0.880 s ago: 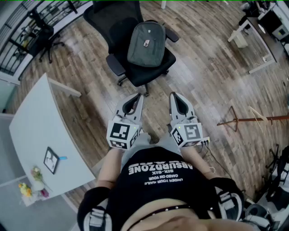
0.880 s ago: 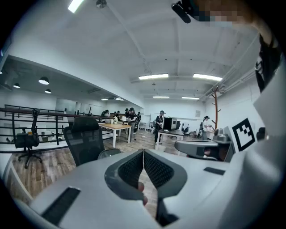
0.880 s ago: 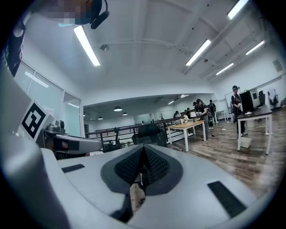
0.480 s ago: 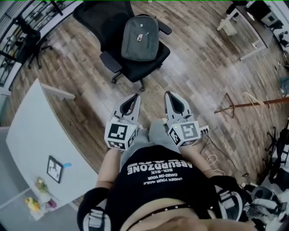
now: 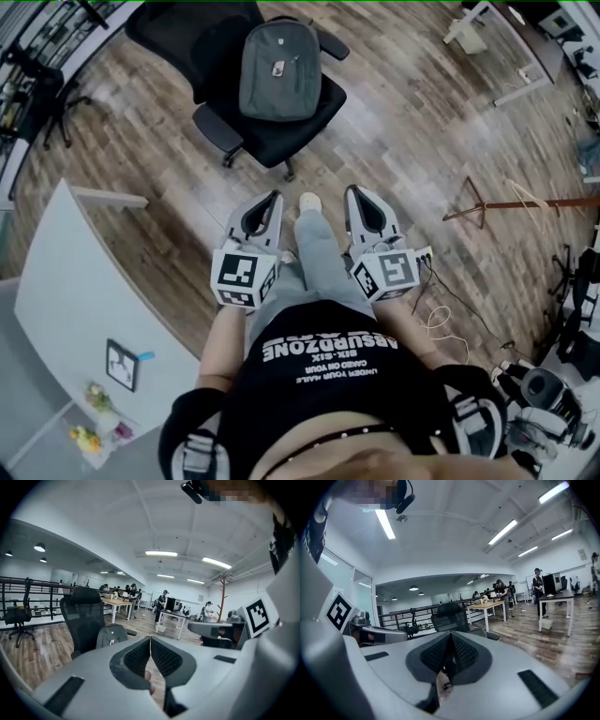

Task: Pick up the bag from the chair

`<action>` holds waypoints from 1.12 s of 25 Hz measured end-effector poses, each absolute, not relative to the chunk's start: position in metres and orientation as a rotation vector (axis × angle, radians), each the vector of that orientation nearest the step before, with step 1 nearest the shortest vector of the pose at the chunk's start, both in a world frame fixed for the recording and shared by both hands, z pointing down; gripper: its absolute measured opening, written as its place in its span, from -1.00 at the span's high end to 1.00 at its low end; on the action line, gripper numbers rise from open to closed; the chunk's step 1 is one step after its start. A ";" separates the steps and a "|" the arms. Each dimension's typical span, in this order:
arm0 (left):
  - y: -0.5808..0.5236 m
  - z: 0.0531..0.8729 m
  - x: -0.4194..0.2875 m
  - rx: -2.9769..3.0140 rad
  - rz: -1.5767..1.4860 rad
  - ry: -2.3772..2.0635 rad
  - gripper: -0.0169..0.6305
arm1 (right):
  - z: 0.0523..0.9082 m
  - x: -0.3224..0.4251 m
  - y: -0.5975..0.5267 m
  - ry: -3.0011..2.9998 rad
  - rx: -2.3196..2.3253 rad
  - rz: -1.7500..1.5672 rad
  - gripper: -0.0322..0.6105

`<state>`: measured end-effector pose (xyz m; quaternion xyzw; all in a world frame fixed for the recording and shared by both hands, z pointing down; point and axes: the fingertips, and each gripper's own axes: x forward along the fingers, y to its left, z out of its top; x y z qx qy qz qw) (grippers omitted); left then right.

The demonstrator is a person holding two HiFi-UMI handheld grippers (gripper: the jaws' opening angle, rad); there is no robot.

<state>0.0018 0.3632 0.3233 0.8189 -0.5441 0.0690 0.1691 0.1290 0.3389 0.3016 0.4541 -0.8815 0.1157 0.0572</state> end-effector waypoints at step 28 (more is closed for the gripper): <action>0.130 0.359 -0.049 2.027 0.330 -1.764 0.88 | 0.355 0.108 0.064 -2.702 1.060 0.450 0.65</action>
